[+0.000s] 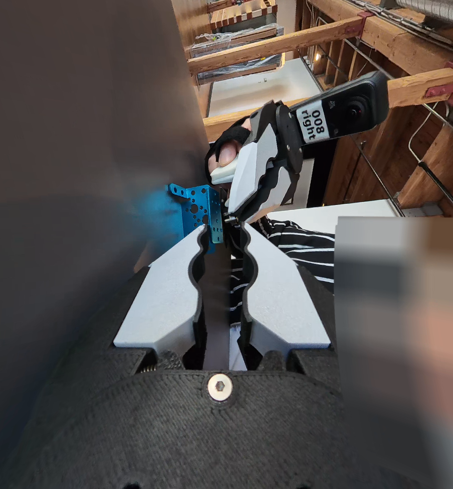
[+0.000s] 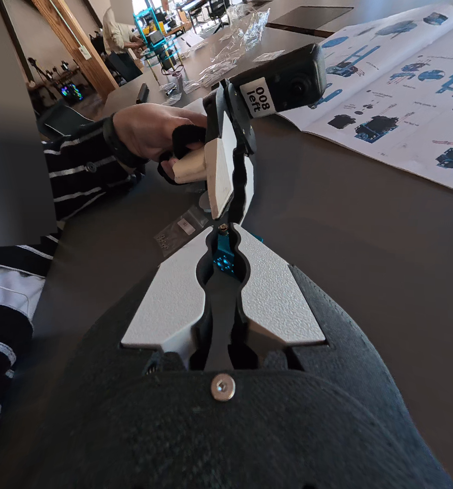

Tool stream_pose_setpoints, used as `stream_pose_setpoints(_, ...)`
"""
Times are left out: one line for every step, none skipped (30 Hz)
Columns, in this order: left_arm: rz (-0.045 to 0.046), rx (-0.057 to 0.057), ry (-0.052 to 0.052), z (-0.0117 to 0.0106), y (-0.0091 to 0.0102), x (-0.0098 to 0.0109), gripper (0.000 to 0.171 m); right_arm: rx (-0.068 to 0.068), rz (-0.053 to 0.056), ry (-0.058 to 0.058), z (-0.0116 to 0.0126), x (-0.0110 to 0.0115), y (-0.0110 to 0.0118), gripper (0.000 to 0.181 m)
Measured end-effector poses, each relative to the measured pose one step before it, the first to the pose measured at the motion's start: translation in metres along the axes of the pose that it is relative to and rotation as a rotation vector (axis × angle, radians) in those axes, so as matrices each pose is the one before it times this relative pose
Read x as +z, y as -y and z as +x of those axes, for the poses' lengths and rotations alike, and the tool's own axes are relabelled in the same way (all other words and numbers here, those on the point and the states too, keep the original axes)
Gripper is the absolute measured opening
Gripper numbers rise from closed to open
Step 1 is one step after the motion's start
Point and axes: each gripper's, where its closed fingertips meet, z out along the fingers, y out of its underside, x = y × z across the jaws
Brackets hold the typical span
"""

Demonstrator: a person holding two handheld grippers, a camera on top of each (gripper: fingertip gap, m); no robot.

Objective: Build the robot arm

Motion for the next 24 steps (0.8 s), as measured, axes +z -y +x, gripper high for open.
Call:
stream_pose_setpoints(0.00486, -0.0064, -0.0029, 0.00003, 0.00063, 0.0002, 0.022, 0.0179, -0.0027, 0.009, 0.00051, 0.00073, 0.00002, 0.007)
stream_pose_setpoints(0.00656, -0.0072, -0.0017, -0.00012, 0.00094, 0.00001, 0.022, 0.0203, 0.0003, 0.0098, 0.00017, 0.00074, 0.00063, 0.008)
stream_pose_setpoints(0.00654, -0.0057, -0.0038, 0.00014, 0.00103, -0.00021, 0.022, 0.0218, 0.0026, 0.0115, -0.00012, 0.00053, 0.00079, 0.007)
stream_pose_setpoints(0.00582, -0.0036, -0.0045, 0.00022, 0.00086, -0.00026, 0.023, 0.0206, 0.0031, 0.0174, -0.00102, 0.00047, 0.00049, 0.008)
stream_pose_setpoints(0.00255, -0.0025, -0.0034, 0.00022, 0.00036, -0.0002, 0.022, 0.0199, 0.0035, 0.0124, -0.00041, 0.00023, 0.00009, 0.008)
stream_pose_setpoints(0.00251, -0.0018, -0.003, 0.00012, 0.00036, -0.0002, 0.022, 0.0186, 0.0032, 0.0077, 0.0003, 0.00004, -0.00011, 0.008)
stream_pose_setpoints(0.00351, -0.0019, -0.0011, -0.00004, 0.0004, -0.00033, 0.022, 0.0146, 0.0049, 0.0092, -0.00029, -0.00006, 0.00009, 0.007)
stream_pose_setpoints(0.00198, -0.0006, -0.0002, -0.00005, 0.00035, -0.00006, 0.022, 0.0109, 0.003, 0.0042, 0.00032, -0.00011, 0.00016, 0.008)
stream_pose_setpoints(-0.00013, -0.0008, 0.0006, -0.00033, -0.00007, -0.00009, 0.021, 0.0077, -0.0033, -0.003, 0.00126, 0.00024, -0.00057, 0.008)
stream_pose_setpoints(0.00013, -0.0006, 0.0003, -0.00039, -0.00003, 0.00013, 0.02, 0.002, -0.0037, 0.0005, 0.00024, 0.00048, -0.00046, 0.008)
stream_pose_setpoints(0.0004, 0.0, 0.0007, -0.00031, 0.00013, 0.00003, 0.02, -0.001, -0.0046, 0.0015, -0.00033, 0.00064, -0.00039, 0.008)
stream_pose_setpoints(0.00066, -0.0005, 0.0008, -0.00028, 0.00006, -0.00004, 0.019, -0.0037, -0.0061, -0.0034, 0.00009, 0.00082, -0.00051, 0.008)
stream_pose_setpoints(0.00056, 0.0005, 0.0004, -0.00018, -0.00003, 0.00005, 0.018, -0.0064, -0.0075, -0.0029, -0.00014, 0.00078, -0.00088, 0.008)
stream_pose_setpoints(-0.00027, 0.0011, 0.0004, -0.00013, -0.00014, -0.00001, 0.018, -0.0059, -0.0073, -0.0032, -0.00008, 0.00083, -0.0009, 0.008)
stream_pose_setpoints(0.00021, 0.0, -0.0002, -0.00007, 0.00001, 0.00002, 0.018, -0.005, -0.0059, -0.0051, 0.00021, 0.00062, -0.00077, 0.008)
stream_pose_setpoints(0.00029, -0.0004, -0.0006, 0.0, 0.00002, -0.00007, 0.017, -0.0064, -0.0005, -0.004, 0.00001, 0.00034, 0.00002, 0.008)
stream_pose_setpoints(-0.00079, 0.0003, -0.0012, 0.00004, -0.00012, -0.00005, 0.017, -0.005, 0.0011, -0.0037, 0.0001, 0.0, 0.00031, 0.008)
stream_pose_setpoints(-0.00171, -0.0001, -0.0015, 0.00012, -0.00014, 0.00008, 0.017, -0.002, -0.0016, -0.0032, 0.00027, -0.0001, -0.00003, 0.008)
stream_pose_setpoints(-0.00087, -0.0005, -0.0008, -0.00005, -0.00015, -0.00005, 0.016, -0.0019, -0.0004, -0.0048, 0.00067, -0.00005, -0.00002, 0.008)
stream_pose_setpoints(0.00009, -0.0001, 0.0004, -0.00004, 0.00002, 0.00011, 0.016, -0.0009, -0.0013, -0.0038, 0.00056, -0.00013, -0.00034, 0.008)
stream_pose_setpoints(-0.0003, 0.0, 0.0005, -0.00016, -0.00006, -0.00002, 0.016, 0.0, 0.0002, 0.0002, 0.00002, -0.00014, -0.00013, 0.008)
stream_pose_setpoints(-0.00076, 0.0001, 0.0001, -0.00001, -0.0001, 0.00005, 0.016, -0.0003, 0.0018, -0.0007, -0.00001, -0.00017, 0.00018, 0.008)
stream_pose_setpoints(-0.00004, 0.0005, 0.0016, -0.00015, -0.00009, 0.0, 0.015, -0.0018, 0.0007, -0.0021, 0.00017, -0.00018, 0.0001, 0.008)
stream_pose_setpoints(-0.00017, 0.001, 0.0027, -0.00033, -0.0001, 0.00009, 0.015, -0.0012, -0.0001, -0.002, 0.00023, -0.00021, -0.00005, 0.008)
